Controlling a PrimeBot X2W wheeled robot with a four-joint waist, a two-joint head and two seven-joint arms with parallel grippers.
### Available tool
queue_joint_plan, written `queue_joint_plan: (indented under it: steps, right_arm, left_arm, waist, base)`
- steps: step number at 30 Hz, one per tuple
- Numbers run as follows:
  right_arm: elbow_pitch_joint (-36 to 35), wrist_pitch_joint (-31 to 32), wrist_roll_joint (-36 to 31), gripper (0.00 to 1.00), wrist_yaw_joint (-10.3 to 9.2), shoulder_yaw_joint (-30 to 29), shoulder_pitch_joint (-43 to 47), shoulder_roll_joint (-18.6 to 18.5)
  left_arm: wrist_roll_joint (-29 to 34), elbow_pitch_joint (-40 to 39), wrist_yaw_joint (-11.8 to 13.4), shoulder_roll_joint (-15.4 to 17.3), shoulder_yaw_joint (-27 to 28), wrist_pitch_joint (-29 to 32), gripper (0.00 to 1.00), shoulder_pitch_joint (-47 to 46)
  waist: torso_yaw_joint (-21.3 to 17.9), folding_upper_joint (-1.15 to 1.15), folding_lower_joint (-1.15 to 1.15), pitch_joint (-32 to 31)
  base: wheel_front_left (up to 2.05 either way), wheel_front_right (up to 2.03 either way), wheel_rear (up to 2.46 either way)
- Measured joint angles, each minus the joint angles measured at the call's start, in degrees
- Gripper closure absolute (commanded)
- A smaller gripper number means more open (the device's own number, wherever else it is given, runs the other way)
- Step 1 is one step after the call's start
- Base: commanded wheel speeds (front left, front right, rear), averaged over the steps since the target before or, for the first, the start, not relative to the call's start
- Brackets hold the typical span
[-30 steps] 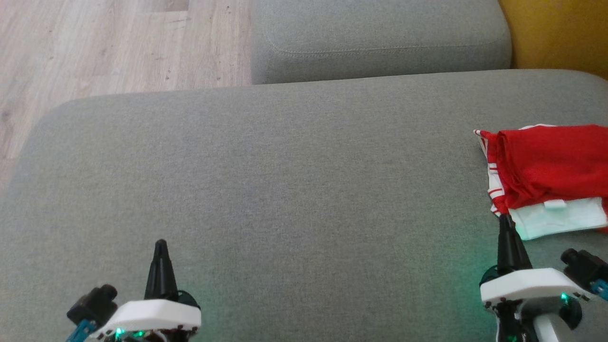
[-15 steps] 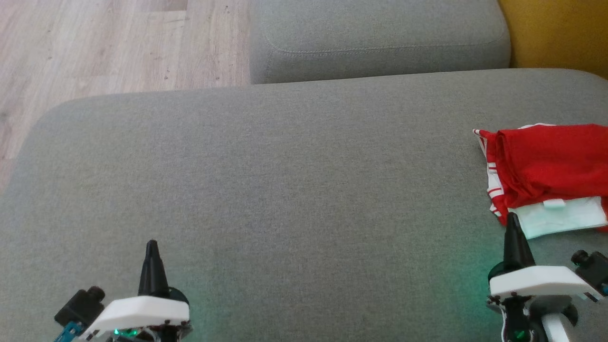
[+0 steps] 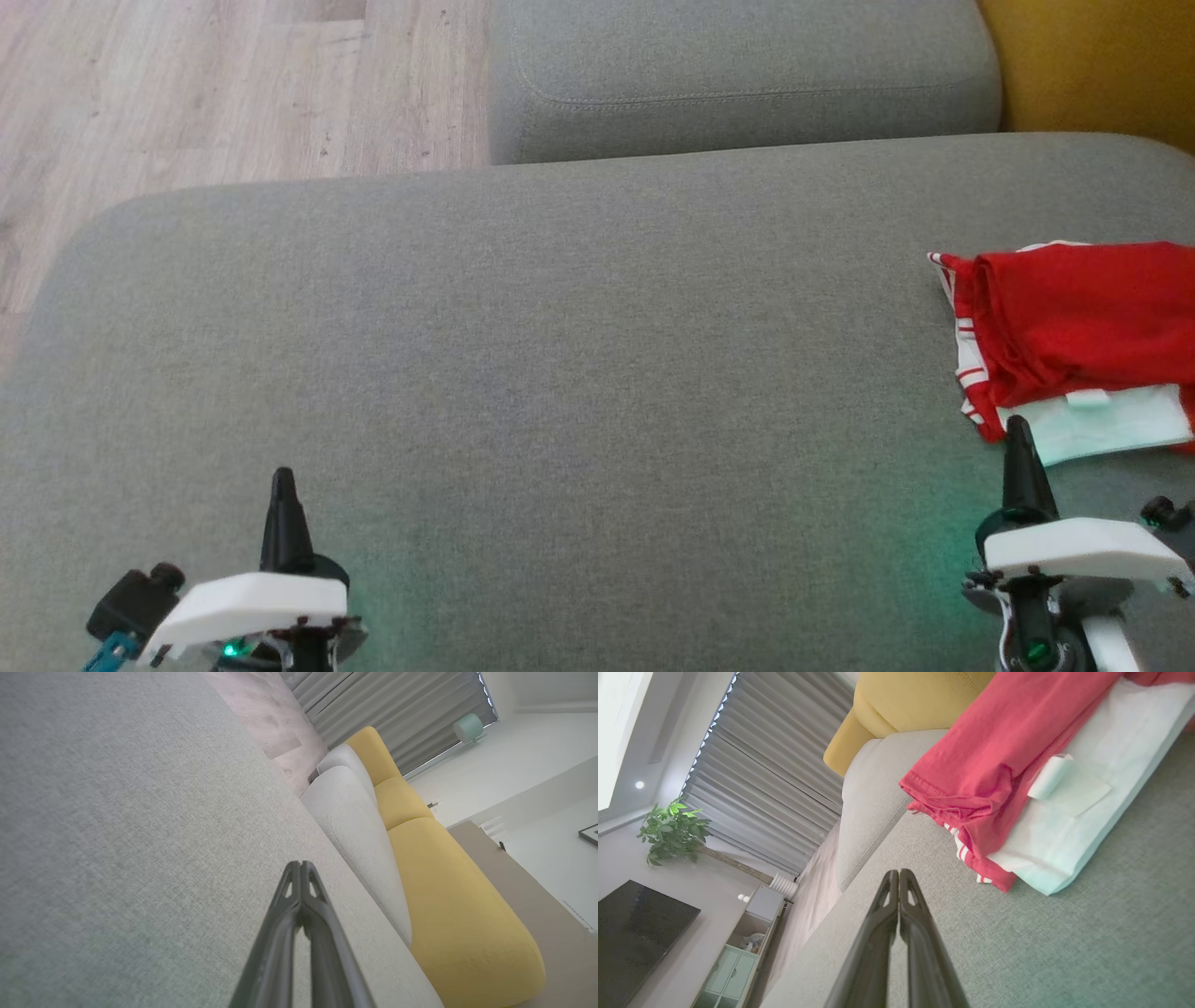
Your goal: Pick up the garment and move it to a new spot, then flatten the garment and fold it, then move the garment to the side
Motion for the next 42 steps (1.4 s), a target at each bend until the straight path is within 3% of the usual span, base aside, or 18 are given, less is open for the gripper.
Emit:
queue_joint_plan:
  steps: [42]
  right_arm:
    - [-3.3,6.59,24.8,1.0,0.0,-2.44,-0.04,0.0]
  left_arm:
    - [-20.0,-1.44,-1.02,-0.03,5.26,6.89,1.0,-0.62]
  waist:
    - [-0.46,0.0,0.0,0.22]
  base:
    - [0.0,0.0,0.0]
